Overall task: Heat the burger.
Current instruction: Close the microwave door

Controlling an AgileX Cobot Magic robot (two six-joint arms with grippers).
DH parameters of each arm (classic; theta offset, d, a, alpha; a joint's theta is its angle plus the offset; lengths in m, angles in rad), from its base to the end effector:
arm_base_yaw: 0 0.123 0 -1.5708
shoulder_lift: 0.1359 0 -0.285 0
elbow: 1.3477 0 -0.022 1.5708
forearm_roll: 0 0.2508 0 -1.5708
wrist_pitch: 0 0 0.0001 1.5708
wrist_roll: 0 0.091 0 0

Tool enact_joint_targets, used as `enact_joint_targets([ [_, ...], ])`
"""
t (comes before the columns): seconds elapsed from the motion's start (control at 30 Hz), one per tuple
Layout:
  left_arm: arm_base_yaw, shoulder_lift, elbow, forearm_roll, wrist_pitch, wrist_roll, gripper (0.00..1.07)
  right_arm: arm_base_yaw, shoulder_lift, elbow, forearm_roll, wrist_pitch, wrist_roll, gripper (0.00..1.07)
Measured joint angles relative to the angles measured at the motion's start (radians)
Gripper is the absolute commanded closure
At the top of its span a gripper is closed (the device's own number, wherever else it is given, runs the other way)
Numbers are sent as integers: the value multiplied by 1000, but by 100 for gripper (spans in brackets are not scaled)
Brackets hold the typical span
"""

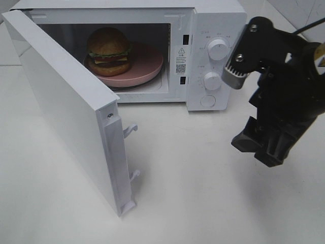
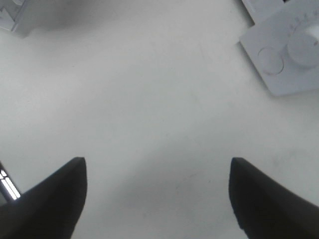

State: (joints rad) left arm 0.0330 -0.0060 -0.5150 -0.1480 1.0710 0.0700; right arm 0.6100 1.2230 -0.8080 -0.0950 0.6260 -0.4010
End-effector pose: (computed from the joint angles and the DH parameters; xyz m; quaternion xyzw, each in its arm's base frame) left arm -0.0081 -0.0121 0.2813 0.0197 0.8479 -0.0467 0.5278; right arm 0.1974 0.1318 0.2677 -0.4856 0.8190 -0.0063 0.3056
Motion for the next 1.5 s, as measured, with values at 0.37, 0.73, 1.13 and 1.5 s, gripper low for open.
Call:
enact_joint_targets([
  [0.37, 0, 0, 0, 0, 0, 0, 7, 0, -228, 21, -30, 277, 383, 31],
  [0.73, 0, 0, 0, 0, 0, 0, 7, 0, -445, 21, -35, 470, 468, 31],
  [1.13, 0, 0, 0, 0, 0, 0, 7, 0, -639, 93, -36, 540, 502, 31],
  [1.5, 0, 0, 0, 0, 0, 0, 7, -202, -830, 220, -43, 545, 512, 31],
])
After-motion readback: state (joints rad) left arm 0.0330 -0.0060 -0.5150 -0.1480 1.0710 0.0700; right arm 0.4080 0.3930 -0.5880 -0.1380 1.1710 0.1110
